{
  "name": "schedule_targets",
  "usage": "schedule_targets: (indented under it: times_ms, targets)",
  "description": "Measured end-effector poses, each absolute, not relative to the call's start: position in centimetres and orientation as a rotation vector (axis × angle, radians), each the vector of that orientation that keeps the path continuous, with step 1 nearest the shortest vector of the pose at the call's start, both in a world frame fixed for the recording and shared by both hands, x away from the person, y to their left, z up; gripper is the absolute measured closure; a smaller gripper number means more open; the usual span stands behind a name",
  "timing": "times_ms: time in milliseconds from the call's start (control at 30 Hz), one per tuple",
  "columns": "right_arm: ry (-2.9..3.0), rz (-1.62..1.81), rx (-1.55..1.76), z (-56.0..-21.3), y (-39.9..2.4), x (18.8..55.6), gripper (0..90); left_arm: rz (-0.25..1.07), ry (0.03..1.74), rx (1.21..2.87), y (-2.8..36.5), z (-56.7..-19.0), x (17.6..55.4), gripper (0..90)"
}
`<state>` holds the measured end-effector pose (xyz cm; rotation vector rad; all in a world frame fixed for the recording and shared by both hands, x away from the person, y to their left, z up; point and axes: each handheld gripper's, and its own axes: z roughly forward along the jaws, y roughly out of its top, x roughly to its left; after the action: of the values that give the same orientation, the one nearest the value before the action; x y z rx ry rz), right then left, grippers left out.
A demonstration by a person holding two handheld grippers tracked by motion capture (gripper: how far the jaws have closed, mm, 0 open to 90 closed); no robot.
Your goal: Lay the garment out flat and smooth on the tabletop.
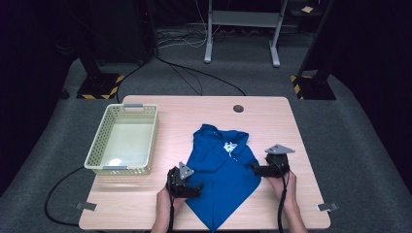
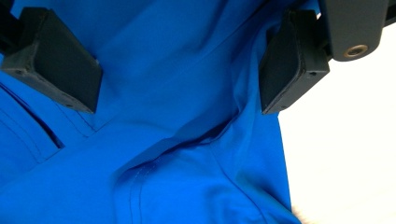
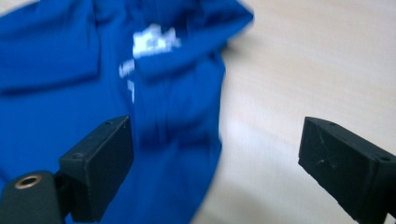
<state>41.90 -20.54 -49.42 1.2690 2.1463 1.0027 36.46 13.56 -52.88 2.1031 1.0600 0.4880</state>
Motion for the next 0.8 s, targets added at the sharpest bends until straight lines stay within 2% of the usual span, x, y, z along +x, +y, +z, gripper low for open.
schedule_targets:
  times_ms: [200, 567, 733, 800]
  targets:
    - [2.212, 0.979, 1.177, -47.2, -17.2, 45.8, 9.6, 0.487, 1.06, 2.103, 13.6, -52.9, 36.5, 13.6]
    - [2.294, 0.857, 1.021, -47.5, -11.8, 51.6, 16.3, 0.485, 1.061, 2.1, 13.6, -52.9, 36.5, 13.7]
    - [2.318, 0.762, 0.999, -48.5, -10.9, 53.3, 28.5, 0.485, 1.062, 2.1, 13.6, -52.9, 36.5, 13.7]
    - [2.317, 0.726, 1.007, -48.8, -10.8, 53.6, 39.3, 0.485, 1.061, 2.1, 13.6, -52.9, 36.5, 13.7]
